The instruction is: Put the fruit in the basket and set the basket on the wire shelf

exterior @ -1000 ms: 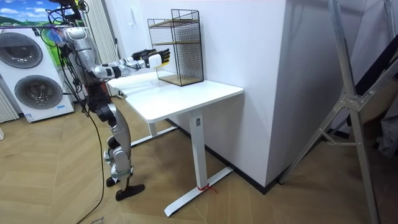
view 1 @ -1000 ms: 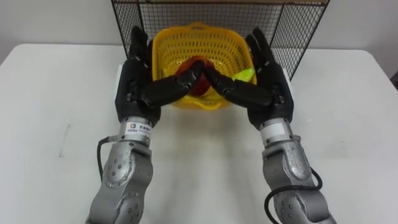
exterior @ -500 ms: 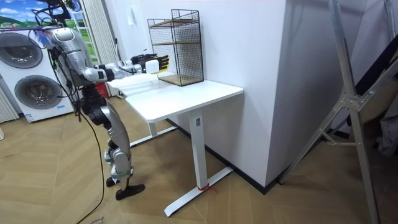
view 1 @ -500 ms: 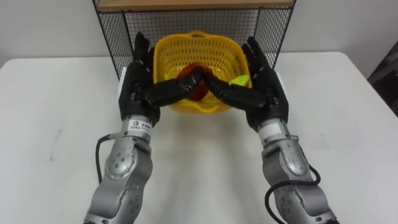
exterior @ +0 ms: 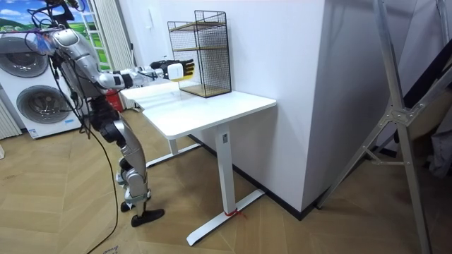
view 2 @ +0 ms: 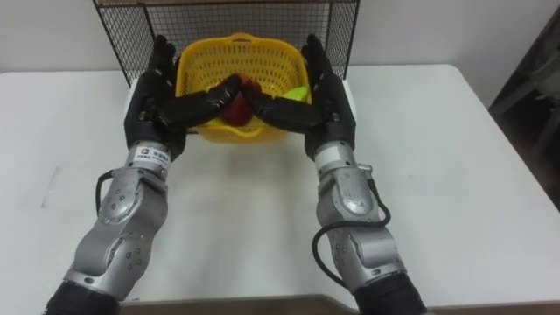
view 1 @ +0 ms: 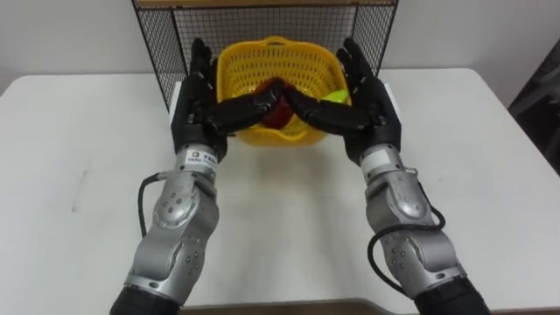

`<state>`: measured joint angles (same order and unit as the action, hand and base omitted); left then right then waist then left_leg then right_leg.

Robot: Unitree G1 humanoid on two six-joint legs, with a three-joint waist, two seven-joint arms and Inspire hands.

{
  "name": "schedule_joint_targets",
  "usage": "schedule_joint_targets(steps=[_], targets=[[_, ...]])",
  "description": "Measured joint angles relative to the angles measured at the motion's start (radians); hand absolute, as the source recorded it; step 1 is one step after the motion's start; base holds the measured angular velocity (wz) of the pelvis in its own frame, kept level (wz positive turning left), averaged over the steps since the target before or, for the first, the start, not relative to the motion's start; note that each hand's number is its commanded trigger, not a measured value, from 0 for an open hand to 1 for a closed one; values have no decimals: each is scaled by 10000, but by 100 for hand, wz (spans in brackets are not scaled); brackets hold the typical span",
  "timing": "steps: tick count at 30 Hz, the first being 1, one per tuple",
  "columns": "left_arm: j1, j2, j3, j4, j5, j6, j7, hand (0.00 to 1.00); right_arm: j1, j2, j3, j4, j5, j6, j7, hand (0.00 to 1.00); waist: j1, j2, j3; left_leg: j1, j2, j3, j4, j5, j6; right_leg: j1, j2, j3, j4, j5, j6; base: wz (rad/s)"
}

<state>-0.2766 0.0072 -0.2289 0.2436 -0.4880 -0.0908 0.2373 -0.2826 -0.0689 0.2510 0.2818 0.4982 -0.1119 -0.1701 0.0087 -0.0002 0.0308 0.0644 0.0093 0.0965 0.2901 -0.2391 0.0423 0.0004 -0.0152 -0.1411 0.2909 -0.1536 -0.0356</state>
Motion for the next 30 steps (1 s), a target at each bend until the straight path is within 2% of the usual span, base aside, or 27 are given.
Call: schedule_joint_targets(steps=[4, 10, 19, 21, 23, 25, 29, 30], targets=[[-5, -22, -15, 113, -1, 424, 153, 0, 0, 23, 27, 173, -13, 304, -118, 0, -33, -2, -2, 17, -4, -2, -1, 0, 1, 20, 0, 18, -10, -12, 21, -1], [-90, -23, -8, 537, -41, 881, 218, 0, 0, 20, 129, 205, 20, 872, -413, 0, -17, -1, -2, 228, 2, 6, -89, -1, 0, 184, 1, 33, -32, -16, 28, -2], [-96, -52, -10, 741, -93, 1214, 387, 0, 0, 45, 102, 340, 139, 1191, -596, 0, -35, 79, 2, 969, -29, 5, -344, -6, 2, 872, -3, 16, -188, -37, 37, 0], [-163, -119, 6, 958, -93, 1320, 394, 0, -6, 59, 43, 505, 163, 1274, -617, 0, -51, 142, -30, 1079, -35, 4, -355, -6, 3, 974, -9, 8, -197, -40, 42, 0], [-310, -193, 97, 1304, -107, 1516, 424, 0, -142, 131, -4, 865, 178, 1382, -722, 0, -50, 206, -63, 1165, -48, 3, -362, 1, 13, 1073, -17, 17, -174, -41, 44, 0], [-450, -262, 112, 1504, -104, 1875, 520, 0, -220, 156, -30, 1061, 187, 1704, -858, 0, -61, 208, -65, 1218, -47, -18, -362, 7, 16, 1145, -16, 2, -173, -41, 44, 2], [-482, -304, 107, 1534, -127, 2215, 582, 0, -413, 160, -55, 1398, 433, 1860, -1014, 0, -89, 221, -70, 1249, -45, -42, -343, 7, 16, 1210, -27, -56, -133, -41, 44, 4], [-499, -293, 108, 1534, -131, 2320, 583, 0, -569, 158, -95, 1529, 451, 2025, -1030, 0, -127, 221, -71, 1251, -49, -64, -322, 7, 16, 1213, -41, -120, -130, -41, 44, 7]])
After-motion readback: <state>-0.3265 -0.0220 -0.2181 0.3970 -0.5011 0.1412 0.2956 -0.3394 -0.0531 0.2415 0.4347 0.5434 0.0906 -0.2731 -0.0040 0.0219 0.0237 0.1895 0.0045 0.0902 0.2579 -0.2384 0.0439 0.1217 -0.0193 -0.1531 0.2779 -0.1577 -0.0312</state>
